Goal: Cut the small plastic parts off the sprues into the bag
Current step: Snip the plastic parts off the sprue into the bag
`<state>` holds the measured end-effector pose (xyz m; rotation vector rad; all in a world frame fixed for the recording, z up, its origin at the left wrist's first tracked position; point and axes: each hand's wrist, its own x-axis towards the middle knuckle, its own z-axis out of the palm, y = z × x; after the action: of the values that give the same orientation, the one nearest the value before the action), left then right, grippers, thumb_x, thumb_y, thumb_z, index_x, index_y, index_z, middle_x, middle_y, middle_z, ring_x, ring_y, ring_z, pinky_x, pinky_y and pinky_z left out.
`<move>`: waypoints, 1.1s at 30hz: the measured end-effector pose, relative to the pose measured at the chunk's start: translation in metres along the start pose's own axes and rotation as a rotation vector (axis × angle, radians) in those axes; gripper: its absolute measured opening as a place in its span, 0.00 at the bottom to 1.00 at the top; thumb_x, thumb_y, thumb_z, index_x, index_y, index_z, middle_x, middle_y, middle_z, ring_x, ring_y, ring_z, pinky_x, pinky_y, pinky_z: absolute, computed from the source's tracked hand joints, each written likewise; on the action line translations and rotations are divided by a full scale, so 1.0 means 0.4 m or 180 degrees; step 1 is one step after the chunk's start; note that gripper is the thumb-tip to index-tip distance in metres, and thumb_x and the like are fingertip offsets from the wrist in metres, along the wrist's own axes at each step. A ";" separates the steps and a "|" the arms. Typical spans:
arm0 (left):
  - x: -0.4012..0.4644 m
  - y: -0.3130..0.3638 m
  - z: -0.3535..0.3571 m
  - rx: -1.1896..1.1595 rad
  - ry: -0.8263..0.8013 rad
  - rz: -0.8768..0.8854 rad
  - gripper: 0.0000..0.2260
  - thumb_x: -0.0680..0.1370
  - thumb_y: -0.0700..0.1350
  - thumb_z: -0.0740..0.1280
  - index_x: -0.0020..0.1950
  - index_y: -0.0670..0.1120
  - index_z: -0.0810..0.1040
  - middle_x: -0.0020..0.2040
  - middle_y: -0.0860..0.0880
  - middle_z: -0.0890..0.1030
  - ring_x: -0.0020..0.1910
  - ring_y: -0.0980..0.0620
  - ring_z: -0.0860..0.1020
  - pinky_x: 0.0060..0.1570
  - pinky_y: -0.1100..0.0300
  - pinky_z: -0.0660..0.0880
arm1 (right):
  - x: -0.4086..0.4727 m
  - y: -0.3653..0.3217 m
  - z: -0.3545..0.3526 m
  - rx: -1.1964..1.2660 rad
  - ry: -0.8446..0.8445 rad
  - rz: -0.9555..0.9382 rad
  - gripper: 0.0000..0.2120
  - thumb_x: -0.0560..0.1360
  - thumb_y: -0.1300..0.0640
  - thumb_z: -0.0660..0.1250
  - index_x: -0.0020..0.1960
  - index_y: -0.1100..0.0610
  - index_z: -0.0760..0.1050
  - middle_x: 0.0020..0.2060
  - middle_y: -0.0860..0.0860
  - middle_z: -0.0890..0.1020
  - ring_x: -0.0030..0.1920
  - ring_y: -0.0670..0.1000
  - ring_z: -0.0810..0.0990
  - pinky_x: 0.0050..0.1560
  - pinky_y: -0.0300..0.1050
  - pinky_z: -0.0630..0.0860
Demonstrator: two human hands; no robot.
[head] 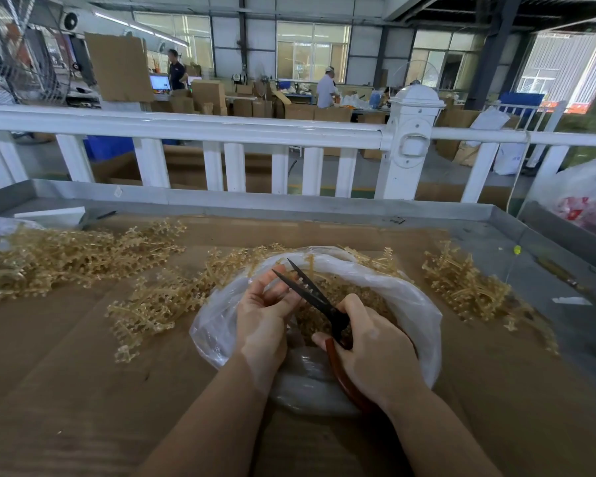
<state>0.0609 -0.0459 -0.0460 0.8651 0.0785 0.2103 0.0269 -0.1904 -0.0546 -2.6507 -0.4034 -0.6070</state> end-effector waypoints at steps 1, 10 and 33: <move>0.000 0.000 0.000 -0.0010 -0.0020 -0.0005 0.18 0.73 0.23 0.61 0.58 0.39 0.76 0.41 0.44 0.81 0.40 0.53 0.82 0.40 0.64 0.80 | 0.000 0.000 0.002 -0.0026 0.0024 -0.0006 0.20 0.73 0.35 0.61 0.57 0.48 0.69 0.46 0.43 0.79 0.45 0.43 0.76 0.42 0.31 0.69; 0.002 0.005 0.002 -0.0081 0.0004 -0.0095 0.17 0.72 0.22 0.61 0.51 0.41 0.76 0.31 0.52 0.81 0.35 0.56 0.82 0.37 0.65 0.80 | 0.003 -0.001 0.002 0.0005 0.0059 -0.0088 0.20 0.73 0.37 0.63 0.56 0.50 0.69 0.43 0.45 0.80 0.42 0.44 0.78 0.40 0.34 0.72; 0.002 0.004 -0.002 -0.0040 0.0047 -0.0158 0.14 0.74 0.26 0.61 0.58 0.36 0.75 0.51 0.37 0.79 0.47 0.46 0.81 0.46 0.59 0.80 | -0.007 -0.011 -0.002 -0.0024 0.0238 -0.0068 0.20 0.73 0.37 0.64 0.56 0.52 0.72 0.43 0.46 0.80 0.43 0.45 0.78 0.43 0.35 0.74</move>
<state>0.0612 -0.0441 -0.0452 0.8482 0.1122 0.1704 0.0227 -0.1874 -0.0540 -2.6245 -0.4089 -0.7132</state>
